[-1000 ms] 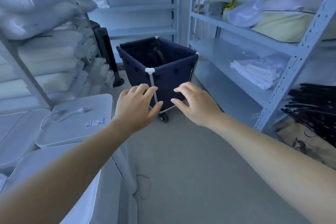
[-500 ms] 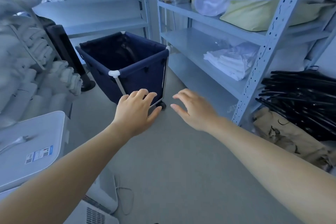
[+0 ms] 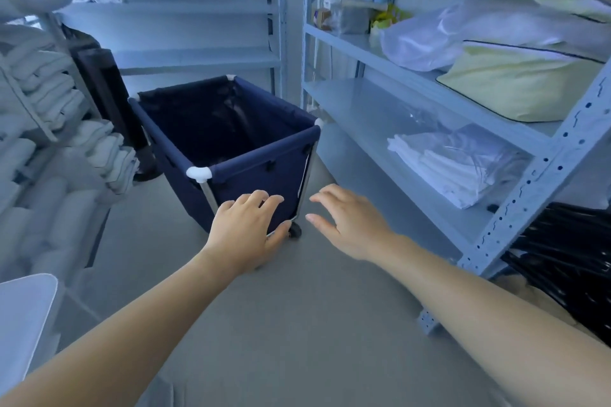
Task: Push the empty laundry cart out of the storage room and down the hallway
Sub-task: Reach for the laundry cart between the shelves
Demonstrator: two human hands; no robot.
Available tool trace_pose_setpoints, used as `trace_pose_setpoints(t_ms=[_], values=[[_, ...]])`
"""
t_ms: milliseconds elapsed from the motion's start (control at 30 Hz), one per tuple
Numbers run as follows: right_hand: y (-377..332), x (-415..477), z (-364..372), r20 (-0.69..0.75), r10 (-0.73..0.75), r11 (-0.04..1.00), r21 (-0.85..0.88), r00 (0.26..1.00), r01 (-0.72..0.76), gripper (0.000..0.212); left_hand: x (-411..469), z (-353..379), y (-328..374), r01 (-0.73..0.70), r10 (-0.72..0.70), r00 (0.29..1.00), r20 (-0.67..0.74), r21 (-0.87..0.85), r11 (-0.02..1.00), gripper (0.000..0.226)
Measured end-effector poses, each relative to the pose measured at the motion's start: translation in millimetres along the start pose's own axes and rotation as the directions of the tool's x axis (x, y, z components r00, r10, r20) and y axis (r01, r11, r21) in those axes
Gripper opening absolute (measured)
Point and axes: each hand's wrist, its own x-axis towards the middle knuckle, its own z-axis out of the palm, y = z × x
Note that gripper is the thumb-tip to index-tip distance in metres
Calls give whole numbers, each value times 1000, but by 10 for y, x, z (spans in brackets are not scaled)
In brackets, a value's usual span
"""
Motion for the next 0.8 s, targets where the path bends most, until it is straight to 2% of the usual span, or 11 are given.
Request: trace_pose_setpoints(t_ms=[367, 800], values=[[744, 1315, 296, 50, 70, 995, 67, 996, -73, 44, 1307, 458, -545, -10, 11, 999, 40, -11, 1000, 47], [2268, 2856, 491, 66, 30, 993, 109, 997, -37, 46, 3346, 1226, -540, 43, -44, 997, 66, 19, 999, 45]])
